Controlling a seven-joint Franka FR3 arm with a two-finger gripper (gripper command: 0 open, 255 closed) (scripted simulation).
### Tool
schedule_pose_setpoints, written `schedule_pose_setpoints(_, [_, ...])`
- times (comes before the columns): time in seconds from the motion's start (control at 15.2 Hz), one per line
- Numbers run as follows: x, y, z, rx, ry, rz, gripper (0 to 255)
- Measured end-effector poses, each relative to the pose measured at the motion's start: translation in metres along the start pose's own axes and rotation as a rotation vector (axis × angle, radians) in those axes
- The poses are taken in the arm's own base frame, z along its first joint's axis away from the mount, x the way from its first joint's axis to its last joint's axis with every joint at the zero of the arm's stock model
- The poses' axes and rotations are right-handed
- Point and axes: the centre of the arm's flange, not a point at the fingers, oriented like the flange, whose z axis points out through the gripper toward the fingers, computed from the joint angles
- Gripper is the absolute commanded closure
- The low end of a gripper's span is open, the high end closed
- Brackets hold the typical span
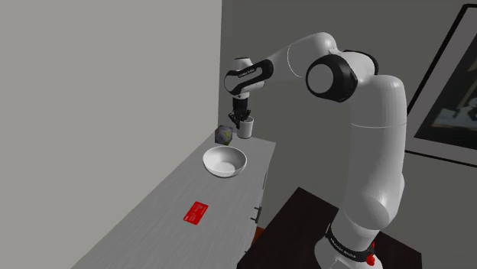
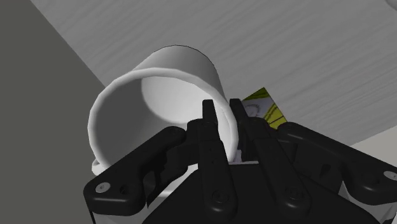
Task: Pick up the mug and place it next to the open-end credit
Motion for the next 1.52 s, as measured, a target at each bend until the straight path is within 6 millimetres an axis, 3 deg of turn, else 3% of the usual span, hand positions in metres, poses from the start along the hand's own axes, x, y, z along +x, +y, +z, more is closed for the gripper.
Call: schedule_pose_setpoints(1.52, [-0.002, 0.008, -0.12, 0.0, 0.0, 0.0, 255])
